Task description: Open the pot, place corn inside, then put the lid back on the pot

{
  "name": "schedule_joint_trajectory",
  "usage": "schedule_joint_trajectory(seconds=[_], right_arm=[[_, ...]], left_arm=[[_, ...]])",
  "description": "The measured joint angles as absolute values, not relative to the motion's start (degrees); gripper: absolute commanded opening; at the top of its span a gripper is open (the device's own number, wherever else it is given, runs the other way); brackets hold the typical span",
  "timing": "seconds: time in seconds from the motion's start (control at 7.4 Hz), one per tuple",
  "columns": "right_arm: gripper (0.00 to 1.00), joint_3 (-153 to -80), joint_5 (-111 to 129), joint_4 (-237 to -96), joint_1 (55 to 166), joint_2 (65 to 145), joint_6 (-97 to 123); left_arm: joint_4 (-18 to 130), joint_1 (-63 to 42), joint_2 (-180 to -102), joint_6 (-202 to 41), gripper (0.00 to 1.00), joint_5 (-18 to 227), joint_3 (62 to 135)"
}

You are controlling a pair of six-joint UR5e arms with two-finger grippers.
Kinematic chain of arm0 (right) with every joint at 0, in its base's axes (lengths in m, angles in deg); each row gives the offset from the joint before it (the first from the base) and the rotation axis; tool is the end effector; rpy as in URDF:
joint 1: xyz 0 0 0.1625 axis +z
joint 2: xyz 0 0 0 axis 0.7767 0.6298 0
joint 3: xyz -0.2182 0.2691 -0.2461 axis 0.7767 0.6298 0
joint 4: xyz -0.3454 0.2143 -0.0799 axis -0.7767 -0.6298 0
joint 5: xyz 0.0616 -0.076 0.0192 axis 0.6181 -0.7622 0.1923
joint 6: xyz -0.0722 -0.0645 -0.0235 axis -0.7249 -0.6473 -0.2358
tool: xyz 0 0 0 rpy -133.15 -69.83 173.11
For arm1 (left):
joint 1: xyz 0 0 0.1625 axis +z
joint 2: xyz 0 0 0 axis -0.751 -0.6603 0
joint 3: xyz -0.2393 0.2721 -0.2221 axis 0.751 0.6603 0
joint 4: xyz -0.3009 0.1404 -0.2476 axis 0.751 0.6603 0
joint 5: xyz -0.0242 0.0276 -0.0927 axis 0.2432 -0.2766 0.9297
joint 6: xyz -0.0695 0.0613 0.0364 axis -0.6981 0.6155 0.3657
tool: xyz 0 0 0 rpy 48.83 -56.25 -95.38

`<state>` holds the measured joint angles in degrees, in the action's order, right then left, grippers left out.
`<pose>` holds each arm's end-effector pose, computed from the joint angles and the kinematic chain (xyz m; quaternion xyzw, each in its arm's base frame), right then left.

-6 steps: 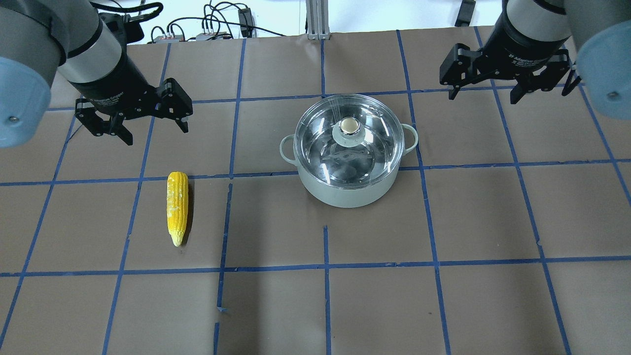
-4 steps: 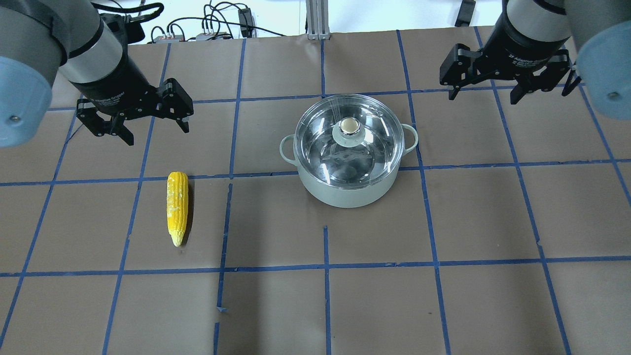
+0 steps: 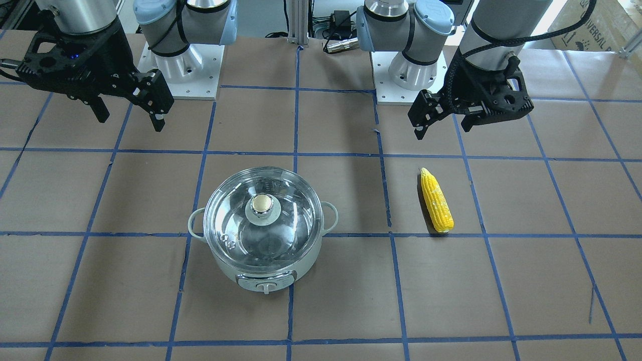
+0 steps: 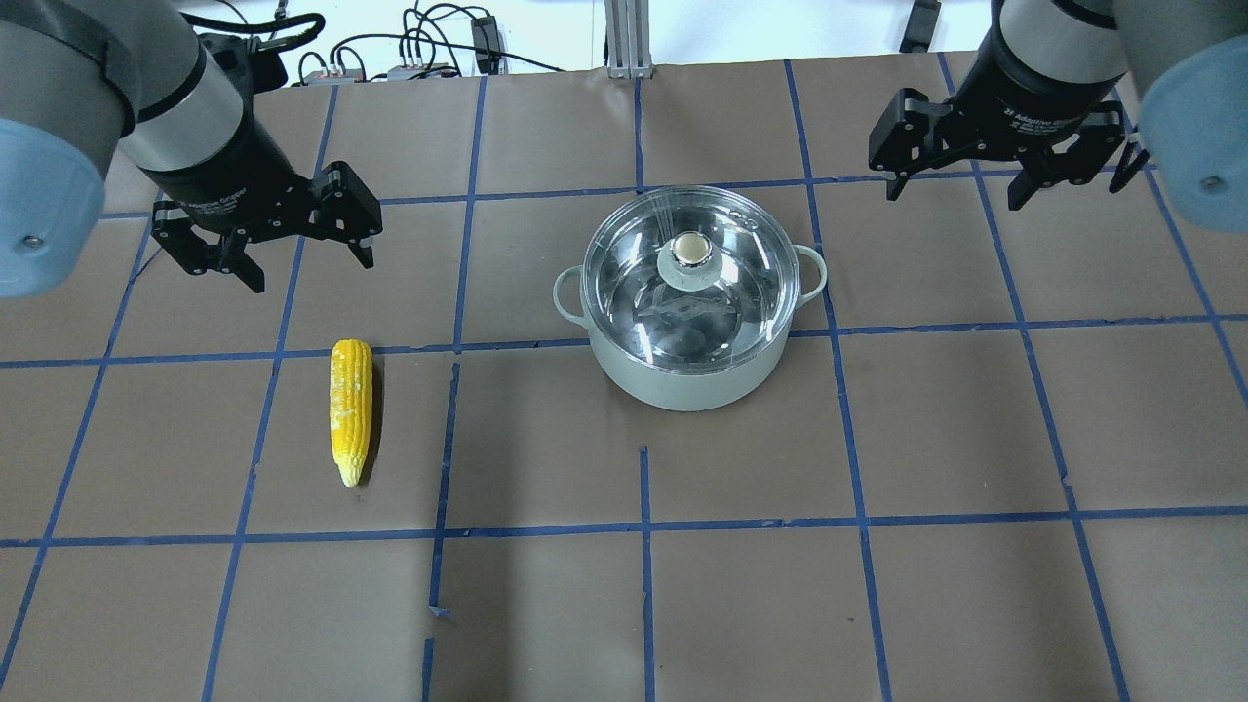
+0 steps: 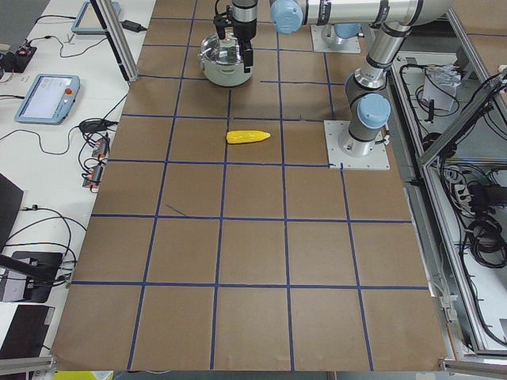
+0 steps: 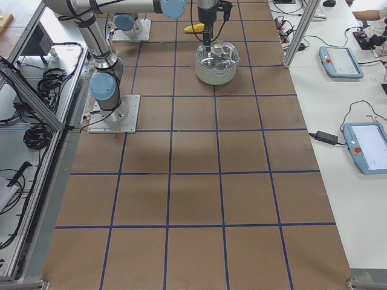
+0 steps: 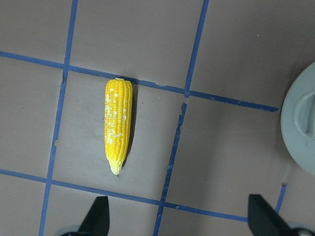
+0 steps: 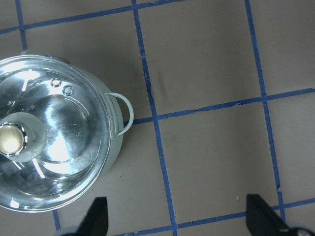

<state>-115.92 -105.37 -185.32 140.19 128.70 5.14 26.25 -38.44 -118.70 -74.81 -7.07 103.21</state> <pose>0.1243 -0.4805 0.5071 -0.0835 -0.9946 0.0619 0.0085 -0.1089 -0.4771 0.4690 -0.1021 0.9948 -0.0021 0.0025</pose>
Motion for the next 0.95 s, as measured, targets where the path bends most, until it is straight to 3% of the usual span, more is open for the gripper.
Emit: schedule_joint_trajectory(seconds=[0.27, 0.68, 0.95], right_arm=[[1.0, -115.76, -103.75, -184.75, 140.45, 126.02, 5.18], [1.0, -115.07, -101.84, -186.33, 143.1, 120.94, 2.36], [1.0, -114.79, -101.69, -187.47, 145.43, 119.6, 1.31]], left_arm=[[23.06, -36.65, -119.55, -68.56, 1.0, -7.09, 106.55], [4.52, -31.22, -120.72, -59.39, 1.0, -7.17, 120.53], [-1.41, -27.44, -121.89, -54.71, 1.0, -7.21, 126.04]])
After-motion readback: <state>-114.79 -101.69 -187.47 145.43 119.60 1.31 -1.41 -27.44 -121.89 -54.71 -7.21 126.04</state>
